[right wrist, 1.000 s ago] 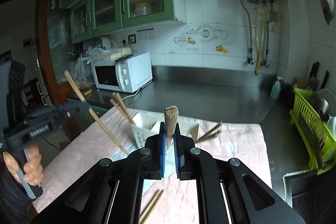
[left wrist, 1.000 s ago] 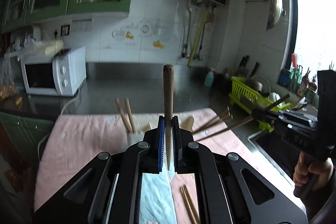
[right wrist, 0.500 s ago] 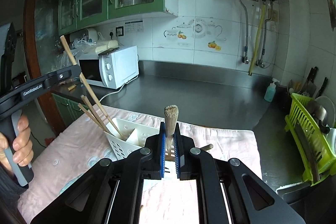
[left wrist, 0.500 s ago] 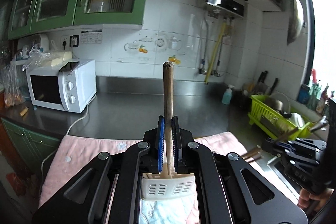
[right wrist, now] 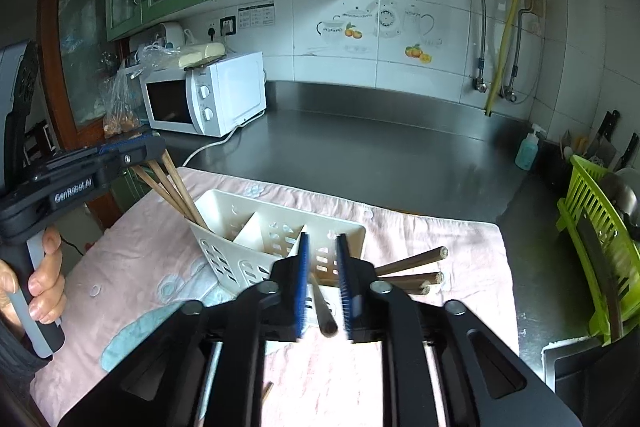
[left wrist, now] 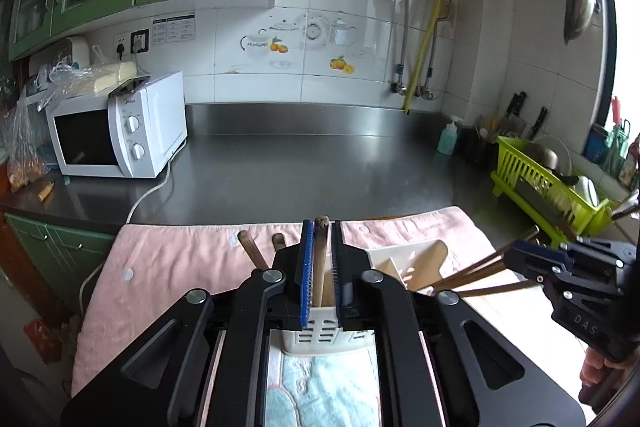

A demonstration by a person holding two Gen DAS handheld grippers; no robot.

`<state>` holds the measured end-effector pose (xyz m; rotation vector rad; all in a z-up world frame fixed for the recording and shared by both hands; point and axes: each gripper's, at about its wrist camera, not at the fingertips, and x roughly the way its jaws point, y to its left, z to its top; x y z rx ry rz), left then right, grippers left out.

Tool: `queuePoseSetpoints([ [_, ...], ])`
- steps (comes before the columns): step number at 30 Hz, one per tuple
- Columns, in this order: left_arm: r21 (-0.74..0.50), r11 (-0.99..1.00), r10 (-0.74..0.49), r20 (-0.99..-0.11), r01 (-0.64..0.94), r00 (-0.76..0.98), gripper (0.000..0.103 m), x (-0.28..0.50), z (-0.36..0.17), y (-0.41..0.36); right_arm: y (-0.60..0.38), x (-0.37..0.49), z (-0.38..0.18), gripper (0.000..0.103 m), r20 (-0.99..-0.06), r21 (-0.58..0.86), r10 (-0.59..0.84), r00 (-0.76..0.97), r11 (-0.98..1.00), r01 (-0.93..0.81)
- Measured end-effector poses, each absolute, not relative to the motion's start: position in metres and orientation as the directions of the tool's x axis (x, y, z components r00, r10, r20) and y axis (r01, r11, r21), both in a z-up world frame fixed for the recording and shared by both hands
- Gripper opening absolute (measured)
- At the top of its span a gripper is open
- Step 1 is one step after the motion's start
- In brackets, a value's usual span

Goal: Organize utensils
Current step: 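Lower both chopsticks into the holder and open both tools, then move both open tools back over the last two chopsticks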

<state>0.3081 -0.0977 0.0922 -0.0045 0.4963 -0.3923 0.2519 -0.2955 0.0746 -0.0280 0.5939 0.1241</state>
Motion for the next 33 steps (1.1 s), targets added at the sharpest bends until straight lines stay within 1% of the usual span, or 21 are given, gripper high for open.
queuePoseSetpoints([
  [1, -0.091, 0.926, -0.365, -0.463, 0.366, 0.808, 0.012, 0.305, 0.093, -0.098, -0.296, 0.249, 0.077, 0.025, -0.552, 0.004, 0.101, 0.828, 0.993, -0.118],
  [2, -0.087, 0.926, -0.365, -0.460, 0.368, 0.809, 0.014, 0.301, 0.094, -0.098, -0.297, 0.246, 0.079, 0.028, -0.545, 0.003, 0.097, 0.833, 0.993, -0.114],
  [4, -0.076, 0.926, -0.362, -0.454, 0.369, 0.815, 0.021, 0.291, 0.096, -0.096, -0.297, 0.237, 0.084, 0.028, -0.530, 0.006, 0.097, 0.842, 0.994, -0.111],
  [5, -0.071, 0.927, -0.358, -0.449, 0.367, 0.819, 0.037, 0.286, 0.097, -0.095, -0.297, 0.231, 0.086, 0.028, -0.522, 0.007, 0.097, 0.847, 0.994, -0.110],
  [6, -0.066, 0.929, -0.355, -0.439, 0.364, 0.826, 0.051, 0.278, 0.097, -0.093, -0.298, 0.225, 0.088, 0.030, -0.515, 0.009, 0.098, 0.851, 0.994, -0.109],
  [7, -0.053, 0.932, -0.345, -0.429, 0.358, 0.835, 0.052, 0.268, 0.098, -0.091, -0.297, 0.216, 0.090, 0.033, -0.508, 0.011, 0.098, 0.856, 0.994, -0.108],
  [9, -0.042, 0.932, -0.343, -0.429, 0.361, 0.836, 0.052, 0.253, 0.098, -0.089, -0.295, 0.200, 0.091, 0.034, -0.498, 0.008, 0.092, 0.862, 0.995, -0.102],
  [13, -0.022, 0.940, -0.317, -0.436, 0.342, 0.843, 0.052, 0.225, 0.092, -0.081, -0.287, 0.163, 0.080, 0.035, -0.501, 0.034, 0.118, 0.857, 0.993, -0.117],
  [14, -0.020, 0.941, -0.313, -0.438, 0.339, 0.843, 0.055, 0.217, 0.090, -0.079, -0.283, 0.152, 0.075, 0.035, -0.501, 0.040, 0.122, 0.857, 0.992, -0.118],
  [15, -0.016, 0.943, -0.304, -0.438, 0.331, 0.846, 0.064, 0.209, 0.087, -0.076, -0.280, 0.144, 0.071, 0.037, -0.503, 0.043, 0.125, 0.855, 0.992, -0.119],
  [16, -0.006, 0.948, -0.290, -0.432, 0.318, 0.854, 0.068, 0.199, 0.084, -0.073, -0.275, 0.133, 0.063, 0.038, -0.512, 0.040, 0.126, 0.850, 0.992, -0.123],
  [18, 0.021, 0.957, -0.251, -0.435, 0.289, 0.865, 0.070, 0.180, 0.075, -0.068, -0.265, 0.116, 0.049, 0.041, -0.528, 0.021, 0.105, 0.843, 0.994, -0.111],
  [20, 0.035, 0.959, -0.239, -0.439, 0.283, 0.866, 0.071, 0.163, 0.066, -0.062, -0.254, 0.096, 0.029, 0.042, -0.552, 0.008, 0.096, 0.828, 0.994, -0.109],
  [22, 0.039, 0.962, -0.225, -0.448, 0.271, 0.865, 0.071, 0.146, 0.054, -0.055, -0.247, 0.078, 0.008, 0.044, -0.582, 0.026, 0.096, 0.807, 0.995, -0.100],
  [25, 0.021, 0.962, -0.230, -0.480, 0.274, 0.847, 0.072, 0.125, 0.035, -0.045, -0.235, 0.056, -0.025, 0.044, -0.636, 0.045, 0.101, 0.765, 0.995, -0.094],
  [28, -0.004, 0.963, -0.235, -0.491, 0.268, 0.839, 0.075, 0.106, 0.021, -0.035, -0.225, 0.036, -0.052, 0.043, -0.683, 0.067, 0.116, 0.722, 0.993, -0.095],
  [32, -0.038, 0.972, -0.221, -0.495, 0.233, 0.841, 0.077, 0.090, 0.011, -0.020, -0.212, 0.016, -0.075, 0.039, -0.714, 0.077, 0.123, 0.689, 0.992, -0.098],
  [33, -0.037, 0.974, -0.212, -0.497, 0.224, 0.842, 0.078, 0.086, 0.009, -0.018, -0.210, 0.014, -0.078, 0.037, -0.718, 0.089, 0.133, 0.683, 0.991, -0.099],
])
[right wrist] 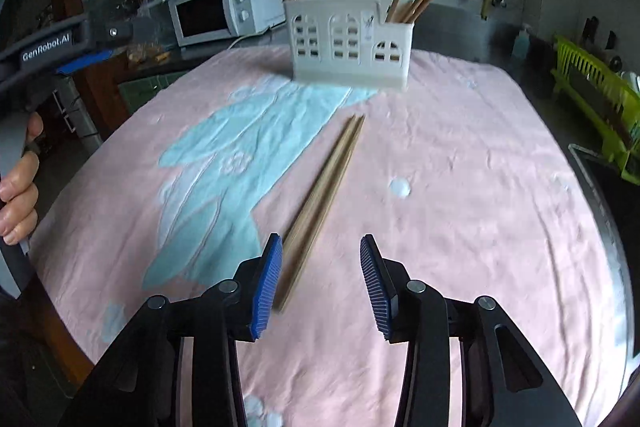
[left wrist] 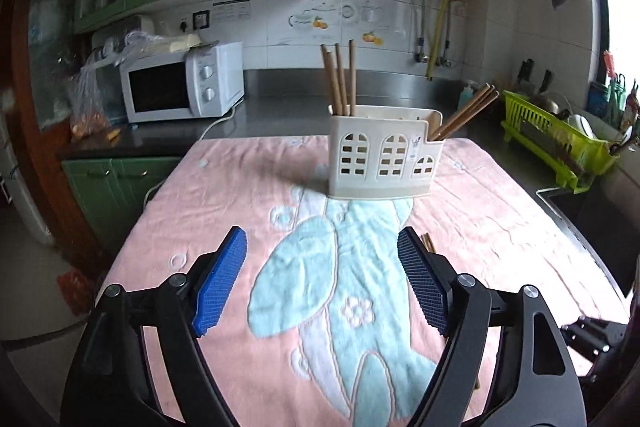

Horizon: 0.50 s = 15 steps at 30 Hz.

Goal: Organize utensils
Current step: 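Move both open tools back over the last two chopsticks, then close the right tool on a remaining chopstick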

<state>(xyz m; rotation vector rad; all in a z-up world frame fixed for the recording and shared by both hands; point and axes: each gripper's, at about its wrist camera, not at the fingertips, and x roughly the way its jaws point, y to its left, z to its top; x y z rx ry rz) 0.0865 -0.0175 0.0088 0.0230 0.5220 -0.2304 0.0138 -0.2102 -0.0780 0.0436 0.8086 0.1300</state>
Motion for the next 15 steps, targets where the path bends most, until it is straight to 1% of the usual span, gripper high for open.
queuePoseSetpoints([
  [2, -0.020, 0.980, -0.183, -0.499, 0.200, 0.847, 0.078, 0.082, 0.006, -0.013, -0.206, 0.008, -0.086, 0.030, -0.730, 0.109, 0.151, 0.667, 0.989, -0.105],
  [3, -0.012, 0.982, -0.171, -0.500, 0.191, 0.849, 0.078, 0.079, 0.004, -0.011, -0.205, 0.006, -0.090, 0.030, -0.735, 0.111, 0.154, 0.661, 0.988, -0.107],
  [5, -0.001, 0.983, -0.158, -0.505, 0.183, 0.849, 0.078, 0.076, 0.002, -0.010, -0.201, 0.005, -0.099, 0.025, -0.748, 0.121, 0.162, 0.644, 0.987, -0.107],
  [11, 0.044, 0.984, -0.126, -0.507, 0.172, 0.853, 0.078, 0.066, -0.005, -0.007, -0.196, 0.006, -0.107, 0.023, -0.761, 0.146, 0.184, 0.622, 0.983, -0.113],
  [15, 0.035, 0.984, -0.130, -0.516, 0.173, 0.847, 0.078, 0.065, -0.008, -0.006, -0.193, 0.010, -0.113, 0.020, -0.772, 0.140, 0.178, 0.610, 0.984, -0.110],
])
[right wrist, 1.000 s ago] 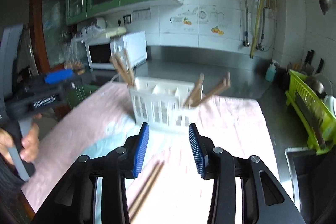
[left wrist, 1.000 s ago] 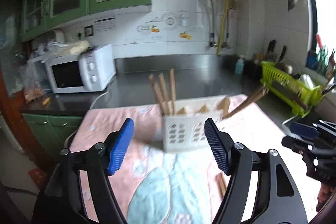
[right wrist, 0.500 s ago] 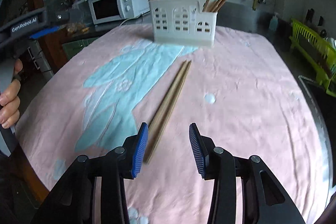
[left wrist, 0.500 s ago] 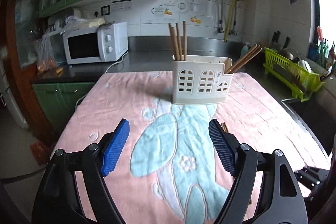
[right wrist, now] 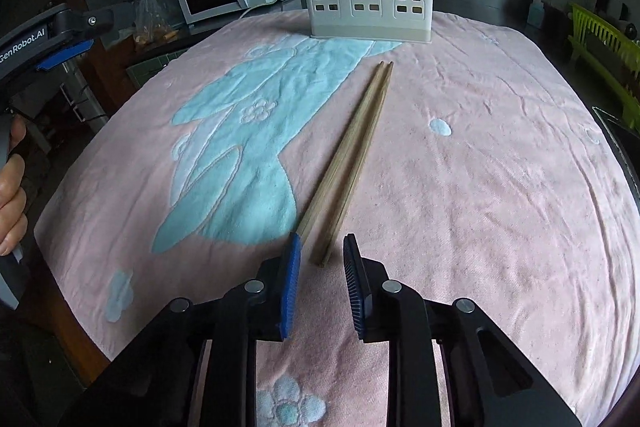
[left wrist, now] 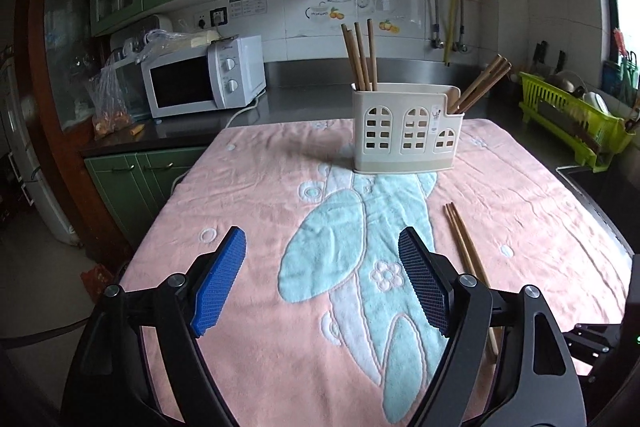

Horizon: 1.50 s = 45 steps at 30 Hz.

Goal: Organize utensils
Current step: 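Close the right tool on a remaining chopstick, then close the left tool on the last chopstick while the right tool holds its chopstick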

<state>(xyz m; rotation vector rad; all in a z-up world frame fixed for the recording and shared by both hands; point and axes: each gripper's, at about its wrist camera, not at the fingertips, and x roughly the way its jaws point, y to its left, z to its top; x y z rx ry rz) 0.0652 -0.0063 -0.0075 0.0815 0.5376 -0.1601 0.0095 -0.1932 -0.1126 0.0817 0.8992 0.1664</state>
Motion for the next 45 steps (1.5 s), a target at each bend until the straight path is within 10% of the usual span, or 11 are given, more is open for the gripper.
queuePoseSetpoints([
  [32, 0.013, 0.962, -0.210, -0.604, 0.273, 0.769, 0.078, 0.063, -0.040, -0.025, -0.208, 0.030, -0.118, 0.008, -0.774, 0.133, 0.131, 0.620, 0.990, -0.043],
  [45, -0.023, 0.918, -0.310, -0.664, 0.396, 0.681, 0.075, 0.055, -0.066, -0.077, -0.246, 0.005, -0.056, 0.007, -0.640, 0.118, 0.073, 0.765, 0.993, 0.003],
])
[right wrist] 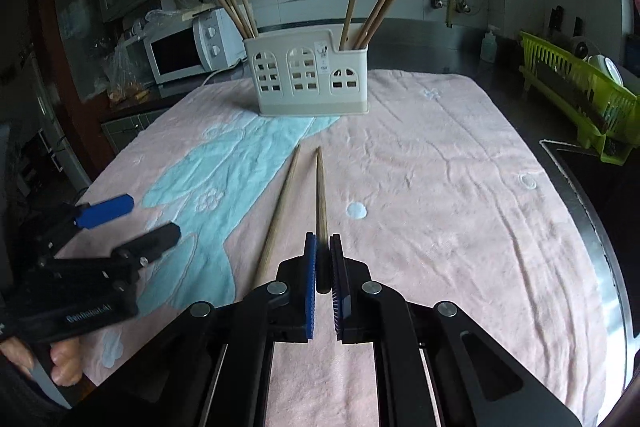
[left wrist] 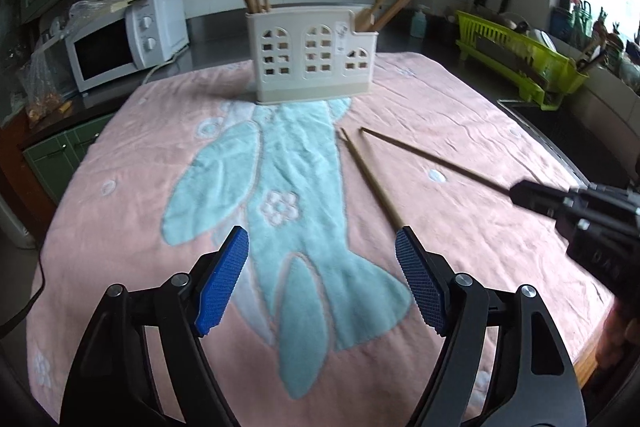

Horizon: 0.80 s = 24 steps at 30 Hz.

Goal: Organize utensils
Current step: 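Close the left tool on the last chopstick while the right tool holds its chopstick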

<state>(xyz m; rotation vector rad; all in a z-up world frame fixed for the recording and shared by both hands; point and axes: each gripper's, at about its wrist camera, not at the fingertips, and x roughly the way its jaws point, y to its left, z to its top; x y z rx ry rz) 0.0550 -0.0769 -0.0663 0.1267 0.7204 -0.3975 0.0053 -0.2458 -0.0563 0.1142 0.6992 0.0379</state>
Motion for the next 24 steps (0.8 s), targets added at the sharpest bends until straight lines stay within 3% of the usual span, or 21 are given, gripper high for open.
queuePoseSetpoints([
  [10, -0.081, 0.900, -0.340, -0.745, 0.428, 0.575, 0.055, 0.058, -0.099, -0.121, -0.271, 0.002, -0.042, 0.007, -0.600, 0.122, 0.062, 0.798, 0.992, 0.015],
  [20, -0.100, 0.903, -0.331, -0.781, 0.417, 0.530, 0.023, 0.066, -0.112, -0.145, -0.278, 0.001, -0.036, 0.007, -0.578, 0.135, 0.072, 0.813, 0.991, 0.009],
  [24, -0.085, 0.910, -0.308, -0.794, 0.406, 0.525, 0.020, 0.066, -0.118, -0.152, -0.278, 0.001, -0.037, 0.007, -0.580, 0.138, 0.074, 0.812, 0.990, 0.008],
])
